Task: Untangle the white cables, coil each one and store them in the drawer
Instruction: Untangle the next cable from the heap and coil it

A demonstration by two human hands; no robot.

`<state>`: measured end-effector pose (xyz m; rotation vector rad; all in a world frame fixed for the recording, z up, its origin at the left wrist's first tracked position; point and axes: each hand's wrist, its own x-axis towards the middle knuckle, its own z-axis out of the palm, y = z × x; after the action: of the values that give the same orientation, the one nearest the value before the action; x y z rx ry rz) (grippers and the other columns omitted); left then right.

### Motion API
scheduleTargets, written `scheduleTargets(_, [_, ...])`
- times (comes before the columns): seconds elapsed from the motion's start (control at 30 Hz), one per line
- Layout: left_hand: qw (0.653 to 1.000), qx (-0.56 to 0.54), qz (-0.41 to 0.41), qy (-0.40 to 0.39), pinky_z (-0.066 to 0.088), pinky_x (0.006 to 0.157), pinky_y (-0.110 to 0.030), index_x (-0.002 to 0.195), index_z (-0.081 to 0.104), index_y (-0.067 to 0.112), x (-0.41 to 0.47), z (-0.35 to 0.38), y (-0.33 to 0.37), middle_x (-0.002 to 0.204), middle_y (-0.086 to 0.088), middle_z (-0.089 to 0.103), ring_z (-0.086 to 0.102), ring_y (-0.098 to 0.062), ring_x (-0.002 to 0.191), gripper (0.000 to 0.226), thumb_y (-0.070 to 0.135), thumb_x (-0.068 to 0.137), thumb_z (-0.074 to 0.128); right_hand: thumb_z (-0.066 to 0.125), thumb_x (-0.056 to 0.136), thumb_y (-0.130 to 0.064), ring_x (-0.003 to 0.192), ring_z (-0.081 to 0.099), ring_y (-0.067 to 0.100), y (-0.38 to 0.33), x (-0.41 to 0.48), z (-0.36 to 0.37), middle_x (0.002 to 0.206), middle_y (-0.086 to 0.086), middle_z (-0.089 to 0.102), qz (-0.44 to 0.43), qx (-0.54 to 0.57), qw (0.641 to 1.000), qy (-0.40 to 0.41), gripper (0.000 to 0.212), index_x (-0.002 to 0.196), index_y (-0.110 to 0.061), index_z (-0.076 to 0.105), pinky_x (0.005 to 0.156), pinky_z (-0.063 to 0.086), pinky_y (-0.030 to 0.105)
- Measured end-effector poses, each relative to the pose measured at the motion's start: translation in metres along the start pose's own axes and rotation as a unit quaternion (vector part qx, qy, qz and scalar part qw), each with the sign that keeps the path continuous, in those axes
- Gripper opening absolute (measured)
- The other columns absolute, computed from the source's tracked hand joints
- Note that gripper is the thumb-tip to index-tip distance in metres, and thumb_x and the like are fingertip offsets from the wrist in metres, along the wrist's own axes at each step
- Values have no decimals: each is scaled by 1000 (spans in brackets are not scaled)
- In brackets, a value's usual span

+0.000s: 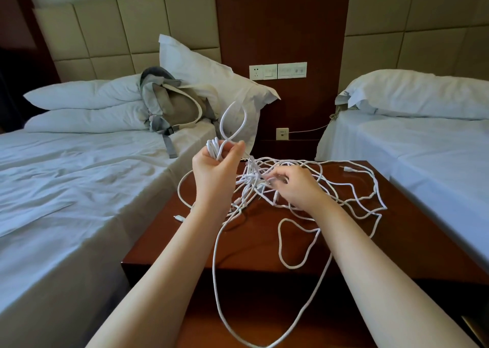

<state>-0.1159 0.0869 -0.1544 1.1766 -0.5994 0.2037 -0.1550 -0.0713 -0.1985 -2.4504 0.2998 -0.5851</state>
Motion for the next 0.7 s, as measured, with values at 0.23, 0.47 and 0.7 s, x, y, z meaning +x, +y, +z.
scheduleTargets(0.23, [998, -62, -1, 3, 28, 43, -19, 48, 56, 26, -2, 6, 11, 44, 9, 38, 30, -6, 42, 46, 1, 86, 61, 62, 86, -11, 106, 53, 18, 6, -10, 8, 110, -4, 52, -47, -83, 993, 66, 31, 114, -23, 58, 81, 48, 36])
scheduleTargets(0.47, [999, -18, -22, -14, 27, 43, -17, 61, 51, 11, -8, 13, 5, 52, -1, 34, 26, -10, 47, 28, 7, 85, 65, 76, 77, -18, 105, 50, 15, 11, -11, 3, 109, -6, 54, -79, 29, 993, 88, 34, 108, -25, 65, 88, 44, 30])
scheduleTargets(0.7, [997, 23, -61, -39, 30, 45, -18, 65, 57, 9, -11, 15, -3, 52, 1, 40, 32, -8, 47, 21, 11, 82, 69, 69, 81, -11, 88, 53, 9, 8, -14, 4, 83, -7, 63, -126, 112, 981, 93, 13, 73, -21, 71, 75, 39, 21])
